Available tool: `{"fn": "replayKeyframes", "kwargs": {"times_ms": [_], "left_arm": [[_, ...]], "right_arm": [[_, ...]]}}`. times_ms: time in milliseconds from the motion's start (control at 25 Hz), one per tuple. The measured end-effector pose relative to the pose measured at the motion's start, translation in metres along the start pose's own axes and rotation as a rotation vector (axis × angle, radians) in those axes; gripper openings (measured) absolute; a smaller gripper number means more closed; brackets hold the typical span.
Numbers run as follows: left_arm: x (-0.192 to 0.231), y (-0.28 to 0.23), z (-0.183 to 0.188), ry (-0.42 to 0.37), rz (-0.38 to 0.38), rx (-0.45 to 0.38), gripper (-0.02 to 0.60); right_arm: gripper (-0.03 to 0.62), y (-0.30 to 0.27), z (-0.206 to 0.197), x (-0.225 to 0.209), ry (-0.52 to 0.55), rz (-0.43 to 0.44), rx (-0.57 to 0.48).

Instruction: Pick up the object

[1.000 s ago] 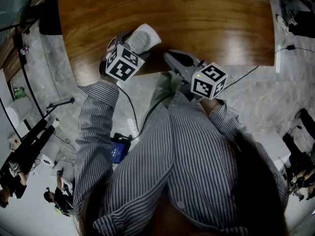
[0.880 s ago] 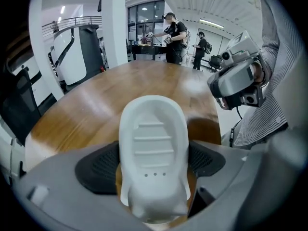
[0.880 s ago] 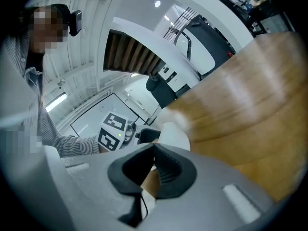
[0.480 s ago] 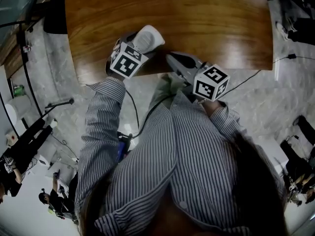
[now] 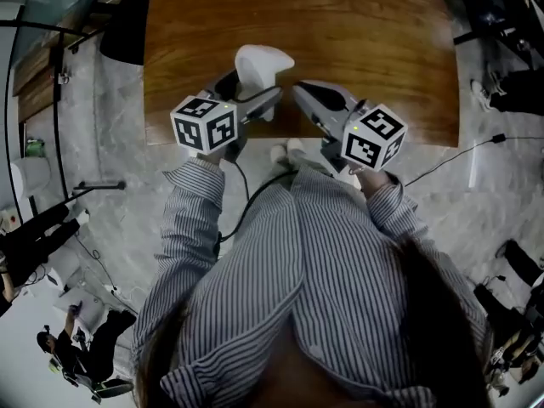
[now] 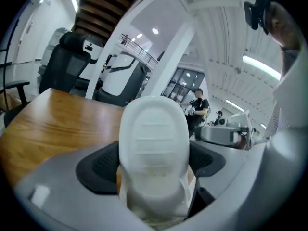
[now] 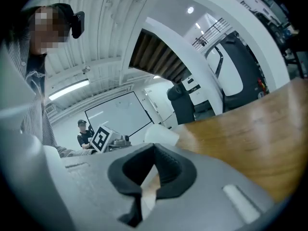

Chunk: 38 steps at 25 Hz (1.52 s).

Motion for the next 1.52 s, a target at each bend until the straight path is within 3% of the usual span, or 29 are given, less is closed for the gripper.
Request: {"fn": "replayKeyframes", "kwargs": {"times_ms": [280, 440, 680, 1520], "left_arm": [[-0.021, 0.051, 0.022, 0.143, -0.034, -0.407, 0.445], [-0.022, 0.073, 0.016, 0.212, -0.022, -0.517, 0.445], [-0.018, 0.084, 0.001, 0.289, -0.022, -0.553, 0.445], [-0.031, 0.08, -0.001, 0.271, -0.034, -0.546, 0.445]], "right_arm": [[0.002, -0.009, 0.032, 0.021, 0.118, 0.006, -0.041], [0.002, -0.021, 0.038, 0.034, 0.142, 0.001, -0.069], [0.002, -0.028, 0.026, 0.043, 0.144, 0.004, -0.06], [0.002, -0.025, 0.01, 0.054, 0.185, 0.009, 0.0]]}}
Point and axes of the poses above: the fingertips, and each gripper's own axes: y backward along the fingers, x to its left, z out of its top, the point moved 6 cm from there along y, backward along the fingers, and after that the axes turned 2 degrees about y, right-handed, at the moved point
